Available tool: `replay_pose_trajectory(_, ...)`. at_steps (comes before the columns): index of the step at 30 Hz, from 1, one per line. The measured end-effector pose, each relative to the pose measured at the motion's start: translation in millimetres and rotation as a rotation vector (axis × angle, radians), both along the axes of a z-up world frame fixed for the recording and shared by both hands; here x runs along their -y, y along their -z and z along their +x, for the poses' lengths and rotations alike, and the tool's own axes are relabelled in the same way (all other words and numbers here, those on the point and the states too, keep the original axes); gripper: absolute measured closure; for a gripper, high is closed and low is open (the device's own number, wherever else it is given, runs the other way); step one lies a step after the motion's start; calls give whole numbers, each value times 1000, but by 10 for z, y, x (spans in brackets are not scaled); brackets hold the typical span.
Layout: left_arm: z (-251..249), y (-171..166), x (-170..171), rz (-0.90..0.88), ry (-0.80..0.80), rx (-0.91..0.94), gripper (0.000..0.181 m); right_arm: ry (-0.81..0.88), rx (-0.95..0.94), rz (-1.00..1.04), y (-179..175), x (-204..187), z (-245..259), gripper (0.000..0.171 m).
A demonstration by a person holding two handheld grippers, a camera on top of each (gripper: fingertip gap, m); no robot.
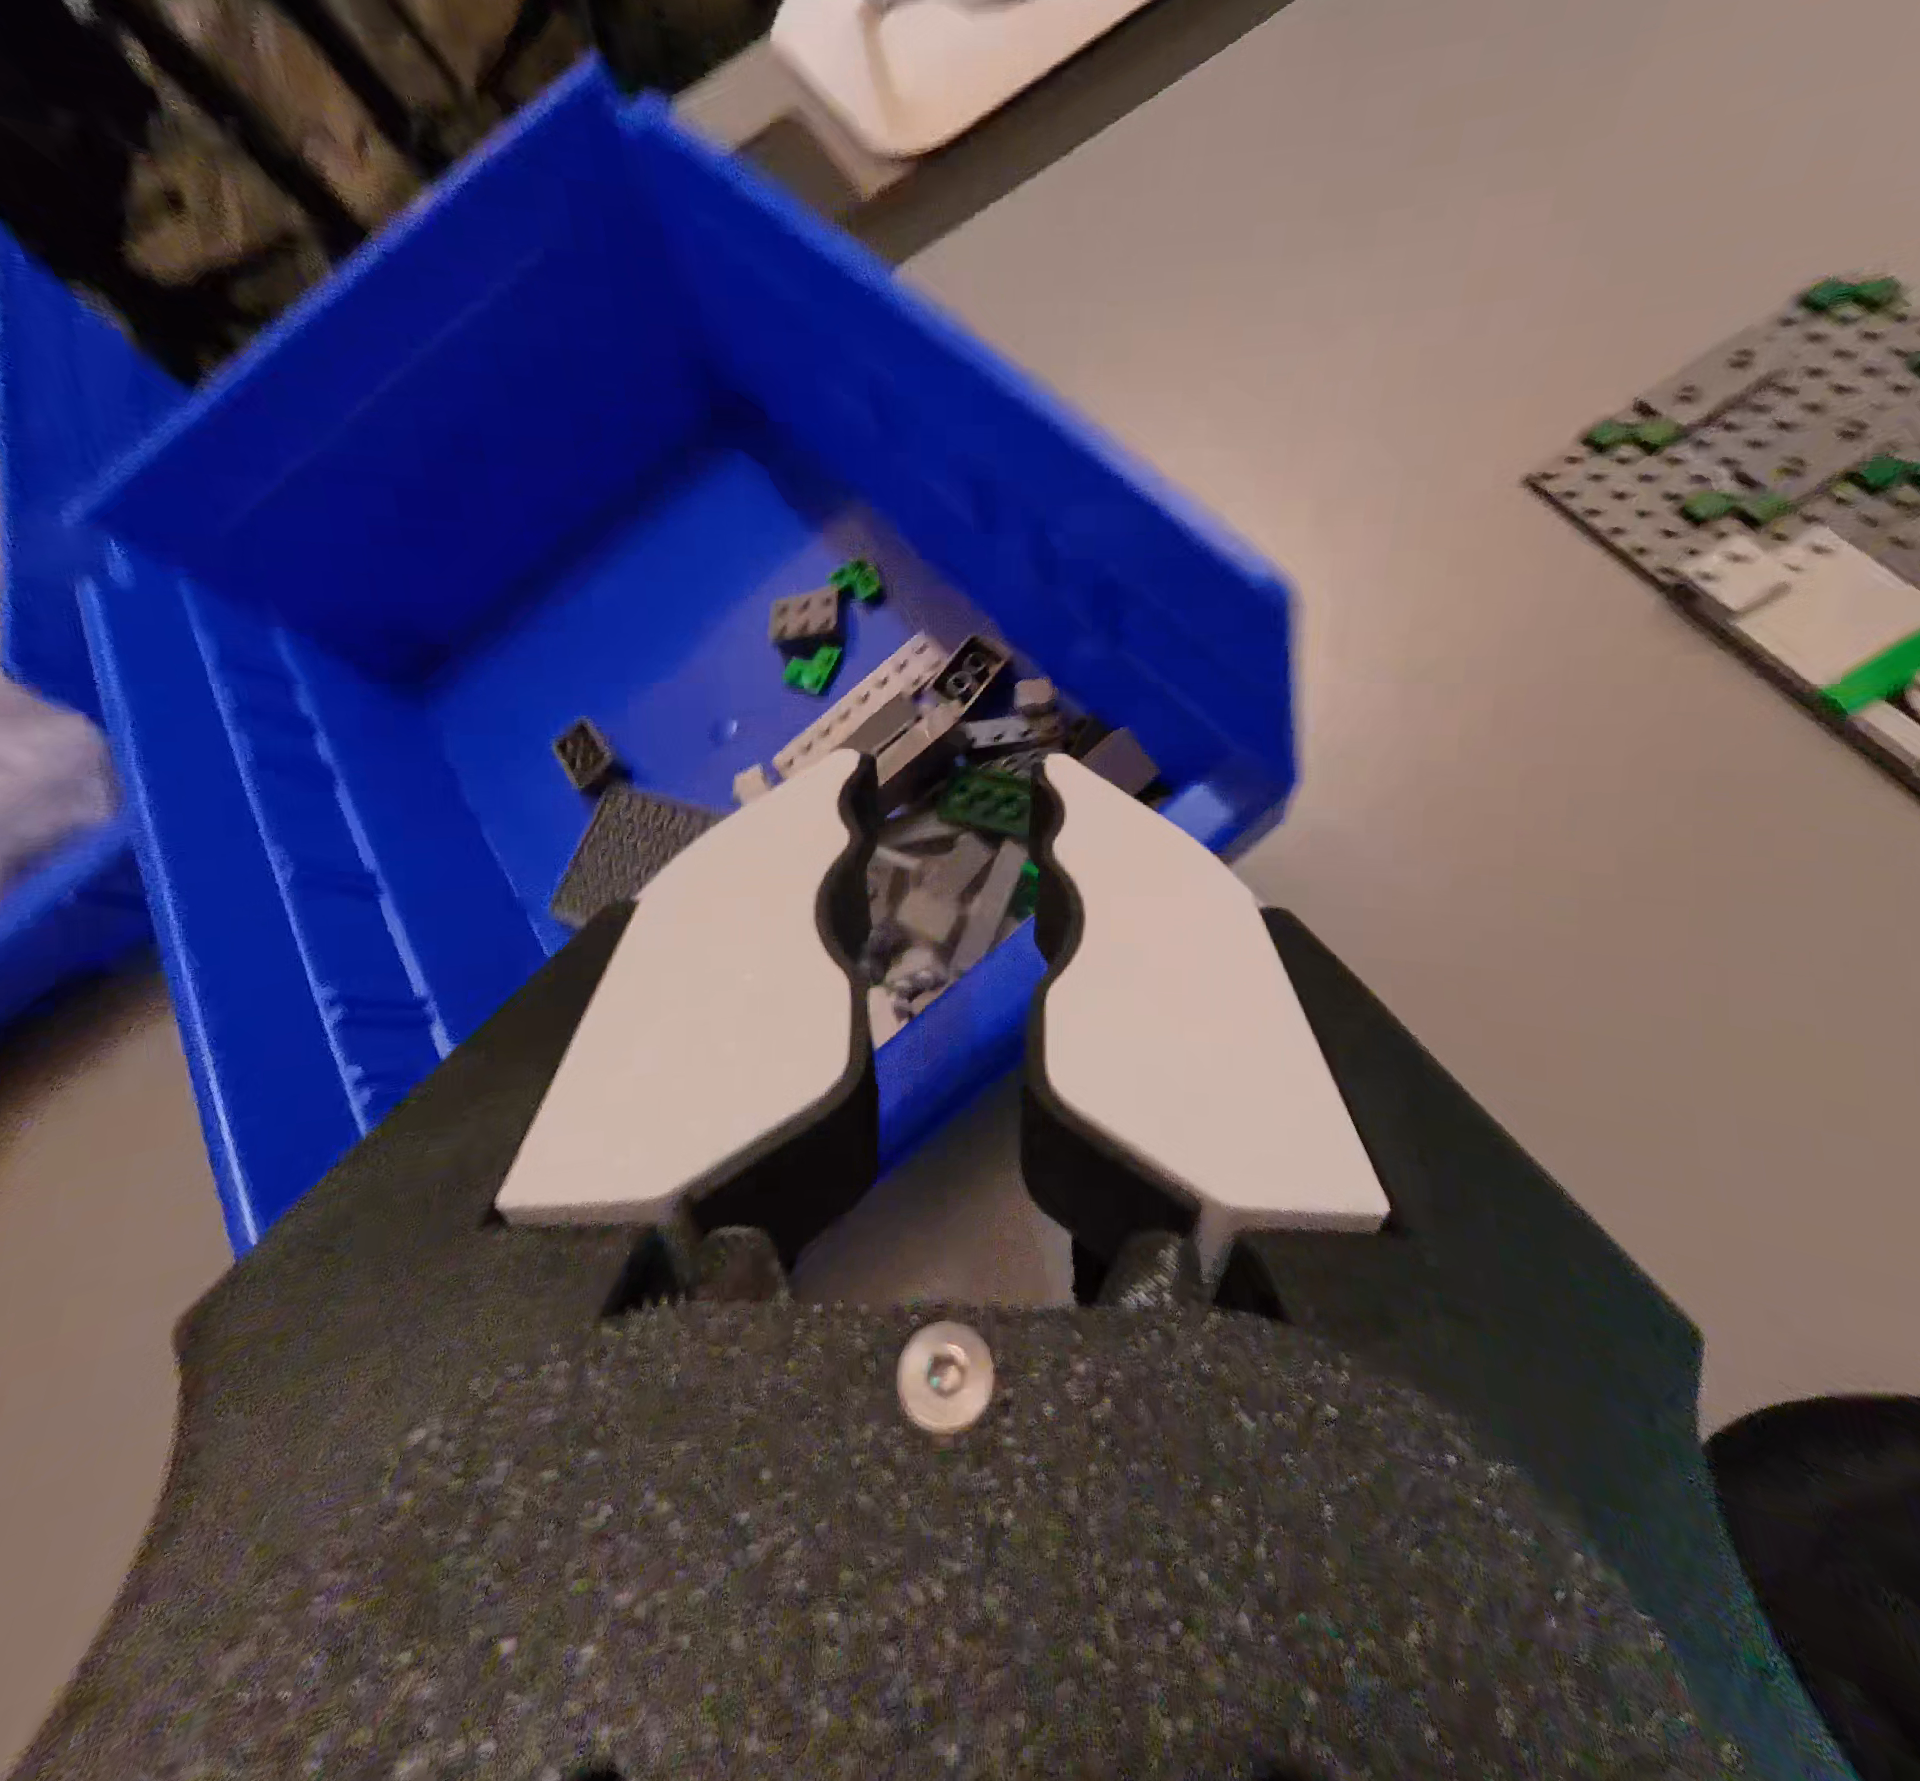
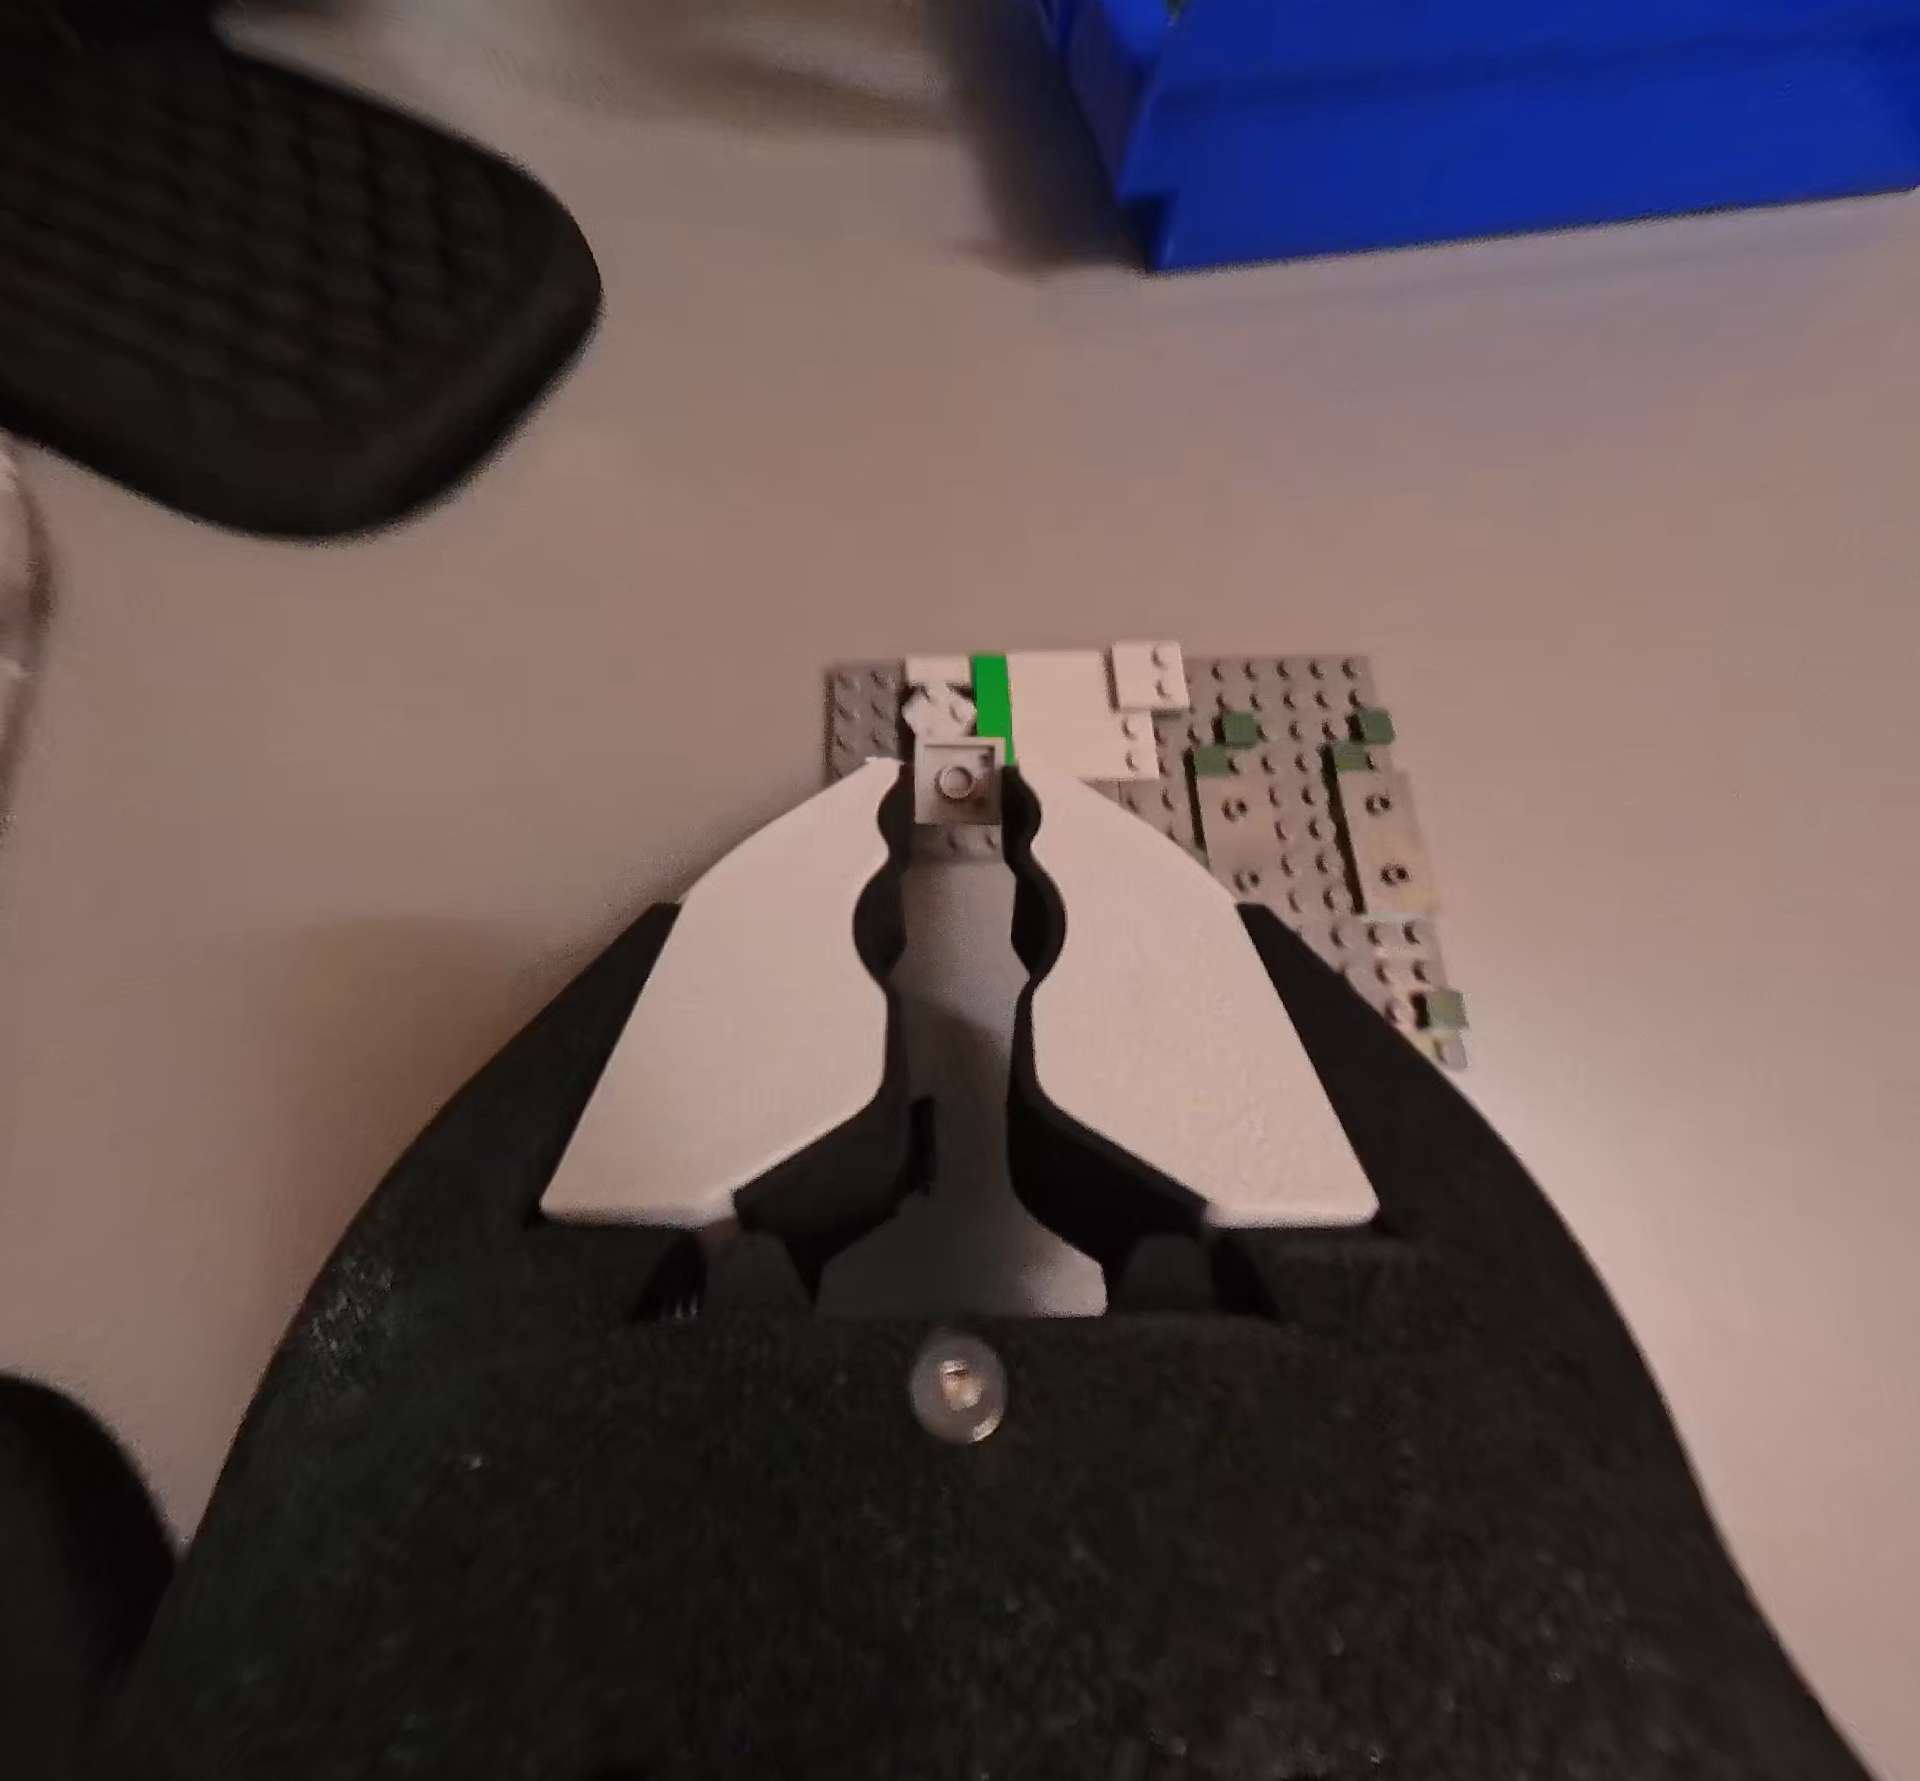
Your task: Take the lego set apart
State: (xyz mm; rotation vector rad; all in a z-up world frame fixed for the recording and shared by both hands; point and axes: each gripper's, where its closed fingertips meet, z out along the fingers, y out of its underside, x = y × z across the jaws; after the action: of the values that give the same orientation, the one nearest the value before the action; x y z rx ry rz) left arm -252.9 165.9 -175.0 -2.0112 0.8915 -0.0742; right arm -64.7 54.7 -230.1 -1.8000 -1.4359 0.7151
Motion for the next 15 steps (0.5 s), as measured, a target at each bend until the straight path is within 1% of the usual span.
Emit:
replay_pose_trajectory(3,304,-123,283,128,151,-20,155,32,-189,-185,-229,60,-144,156)
replay_pose_trajectory(7,782,-163,776,187,354,55,156,79,-406,-453,-458,107,-306,155)
replay_pose_trajectory(11,1125,-130,1129,270,470,38,156,85,-572,-648,-600,145,-421,156)
replay_pose_trajectory(15,1365,-79,1309,309,505,14,157,61,-663,-771,-676,201,-490,155)
